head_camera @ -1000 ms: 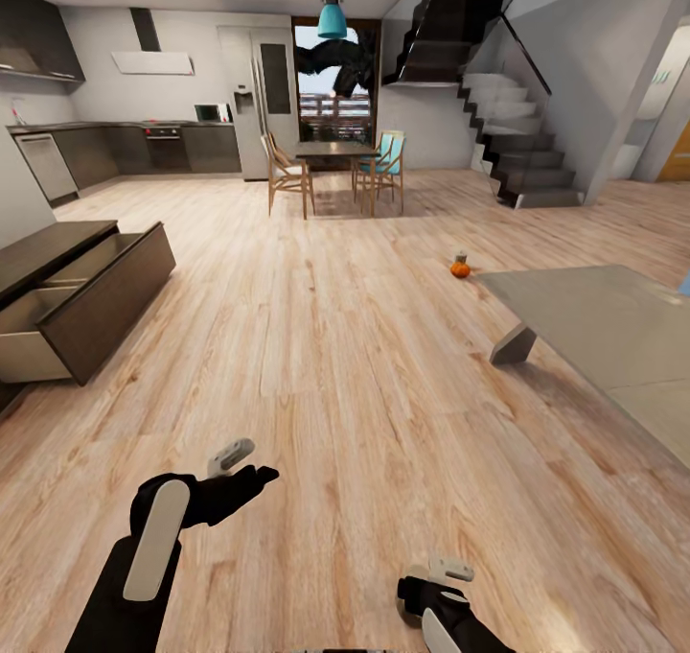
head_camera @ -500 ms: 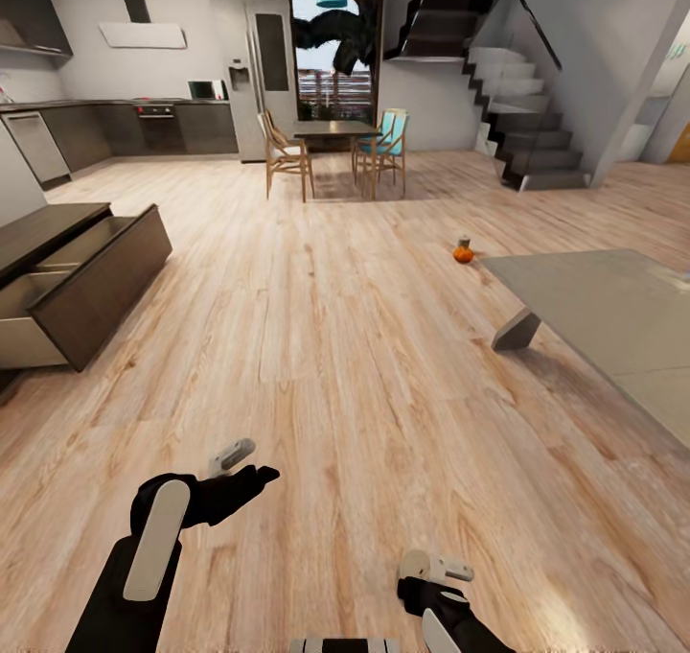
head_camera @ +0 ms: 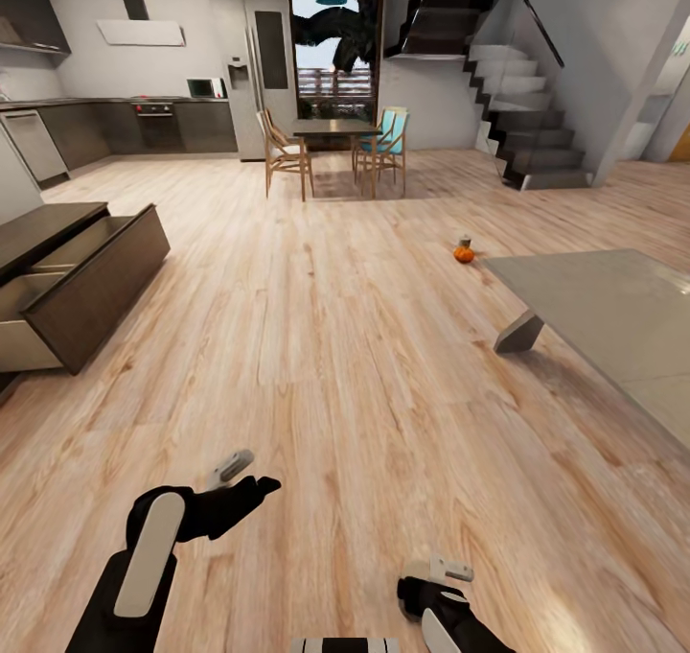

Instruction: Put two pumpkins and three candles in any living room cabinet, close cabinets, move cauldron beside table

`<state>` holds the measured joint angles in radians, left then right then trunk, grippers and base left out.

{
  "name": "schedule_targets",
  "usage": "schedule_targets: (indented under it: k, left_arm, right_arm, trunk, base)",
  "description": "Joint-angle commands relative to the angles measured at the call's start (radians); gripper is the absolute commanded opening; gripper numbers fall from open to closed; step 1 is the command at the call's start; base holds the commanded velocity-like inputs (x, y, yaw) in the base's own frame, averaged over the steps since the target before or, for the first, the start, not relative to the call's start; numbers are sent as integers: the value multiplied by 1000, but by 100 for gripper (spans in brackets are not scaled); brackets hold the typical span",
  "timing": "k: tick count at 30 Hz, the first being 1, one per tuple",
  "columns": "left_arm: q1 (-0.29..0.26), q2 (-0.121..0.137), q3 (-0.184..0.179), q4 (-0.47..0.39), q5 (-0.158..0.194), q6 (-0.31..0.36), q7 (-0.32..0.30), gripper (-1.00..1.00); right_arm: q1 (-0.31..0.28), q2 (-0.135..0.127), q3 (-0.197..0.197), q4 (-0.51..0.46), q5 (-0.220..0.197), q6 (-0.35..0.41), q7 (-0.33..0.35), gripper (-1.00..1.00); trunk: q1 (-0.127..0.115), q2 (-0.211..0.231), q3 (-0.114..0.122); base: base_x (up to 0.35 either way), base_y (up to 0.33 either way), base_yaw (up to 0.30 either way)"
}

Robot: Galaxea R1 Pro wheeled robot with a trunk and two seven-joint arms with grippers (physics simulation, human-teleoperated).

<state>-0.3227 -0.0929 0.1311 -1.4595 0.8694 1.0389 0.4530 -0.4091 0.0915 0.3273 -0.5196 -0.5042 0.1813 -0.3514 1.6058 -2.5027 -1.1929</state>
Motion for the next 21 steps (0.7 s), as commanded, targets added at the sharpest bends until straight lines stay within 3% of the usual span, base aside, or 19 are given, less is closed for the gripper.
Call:
schedule_targets:
  k: [1, 14, 21]
  left_arm:
    - [0, 0, 2, -1, 11, 4, 9, 100]
    - [1, 1, 1, -1, 11, 3, 9, 100]
    - [1, 1, 4, -2, 12, 3, 7, 100]
  right_arm:
    - [0, -1, 7, -2, -7, 4, -8, 100]
    - [0, -1, 7, -2, -7, 4, -8, 100]
    - [0, -2, 7, -2, -7, 4, -8, 100]
  trunk:
    - [0, 0, -1]
    - [0, 0, -1]
    - [0, 0, -1]
  base:
    - [84, 0, 0]
    - [144, 0, 0]
    - [34, 0, 0]
